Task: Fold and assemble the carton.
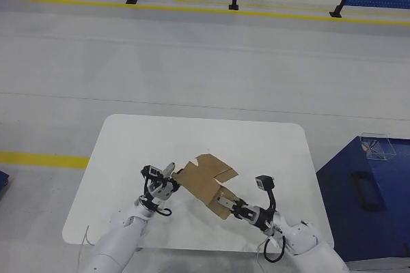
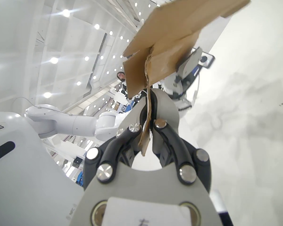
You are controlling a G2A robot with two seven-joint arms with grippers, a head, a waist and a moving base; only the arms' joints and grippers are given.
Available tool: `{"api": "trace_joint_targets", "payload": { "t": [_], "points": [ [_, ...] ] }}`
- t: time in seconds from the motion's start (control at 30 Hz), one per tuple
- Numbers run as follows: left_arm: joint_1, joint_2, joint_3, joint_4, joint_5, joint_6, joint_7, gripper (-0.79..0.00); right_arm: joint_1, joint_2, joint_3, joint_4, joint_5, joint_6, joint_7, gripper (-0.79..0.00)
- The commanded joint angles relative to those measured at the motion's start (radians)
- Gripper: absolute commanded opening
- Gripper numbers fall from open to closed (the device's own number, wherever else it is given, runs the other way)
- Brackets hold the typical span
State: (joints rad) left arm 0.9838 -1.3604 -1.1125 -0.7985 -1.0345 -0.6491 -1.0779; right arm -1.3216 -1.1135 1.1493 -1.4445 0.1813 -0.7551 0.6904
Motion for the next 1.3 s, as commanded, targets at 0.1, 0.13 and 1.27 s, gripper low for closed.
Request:
{"api": "trace_joint_targets", "payload": {
  "t": [0.1, 0.13, 1.27],
  "points": [
    [0.020, 0.041, -0.090, -0.097, 0.162, -0.016, 0.087, 0.000, -0.031, 0.021, 0.036, -0.097, -0.175, 0.110, 0.075, -0.785],
    [0.034, 0.044, -0.098, -0.138, 0.175, -0.010, 0.093, 0.000, -0.039, 0.024, 0.043, -0.118, -0.215, 0.125, 0.080, -0.785],
    [0.179, 0.082, -0.062, -0.487, 0.429, 0.254, -0.033, 0.000, -0.195, 0.070, 0.081, -0.366, -0.357, 0.164, 0.117, -0.785]
  ]
}}
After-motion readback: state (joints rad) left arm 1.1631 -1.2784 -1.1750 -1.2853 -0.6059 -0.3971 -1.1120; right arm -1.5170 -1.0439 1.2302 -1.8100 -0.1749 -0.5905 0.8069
